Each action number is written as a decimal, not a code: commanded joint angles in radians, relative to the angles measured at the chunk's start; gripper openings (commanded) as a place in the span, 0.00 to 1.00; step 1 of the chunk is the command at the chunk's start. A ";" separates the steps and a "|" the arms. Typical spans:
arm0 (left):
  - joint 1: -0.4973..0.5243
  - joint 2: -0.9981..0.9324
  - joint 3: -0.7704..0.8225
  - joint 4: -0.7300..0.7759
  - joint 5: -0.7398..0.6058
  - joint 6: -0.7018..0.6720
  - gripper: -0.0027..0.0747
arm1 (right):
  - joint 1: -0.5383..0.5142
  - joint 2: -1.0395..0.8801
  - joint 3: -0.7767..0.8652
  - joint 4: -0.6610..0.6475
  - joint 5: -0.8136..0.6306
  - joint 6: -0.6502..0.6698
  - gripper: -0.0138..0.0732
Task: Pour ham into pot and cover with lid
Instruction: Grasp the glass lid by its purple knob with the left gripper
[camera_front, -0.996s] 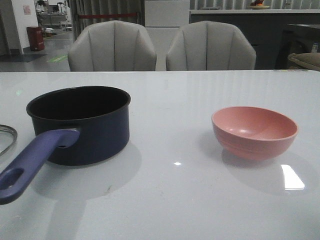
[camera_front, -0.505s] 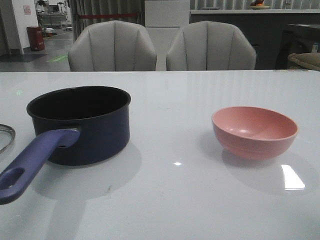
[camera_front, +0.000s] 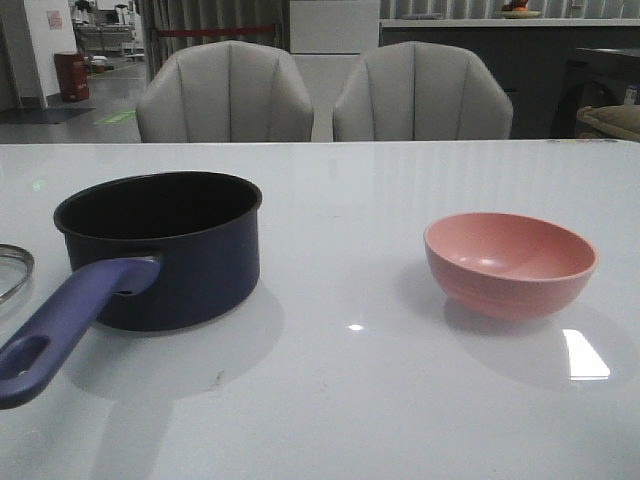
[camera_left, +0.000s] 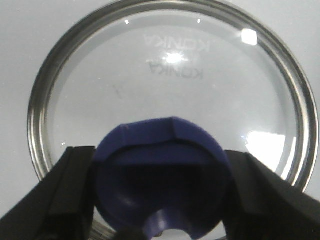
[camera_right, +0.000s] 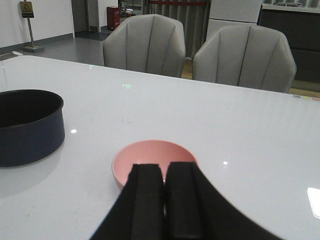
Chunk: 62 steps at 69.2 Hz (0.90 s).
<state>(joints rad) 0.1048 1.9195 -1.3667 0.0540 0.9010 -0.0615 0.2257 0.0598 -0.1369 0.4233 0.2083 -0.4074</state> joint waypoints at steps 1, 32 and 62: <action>-0.001 -0.087 -0.031 -0.009 -0.036 0.000 0.18 | 0.000 0.010 -0.029 0.007 -0.085 -0.010 0.34; -0.001 -0.141 -0.032 -0.016 -0.039 0.000 0.18 | 0.000 0.010 -0.029 0.007 -0.085 -0.010 0.34; -0.058 -0.298 -0.061 0.001 -0.059 0.000 0.18 | 0.000 0.010 -0.029 0.007 -0.085 -0.010 0.34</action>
<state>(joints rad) 0.0849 1.6872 -1.3713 0.0519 0.8496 -0.0602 0.2257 0.0598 -0.1369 0.4233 0.2083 -0.4074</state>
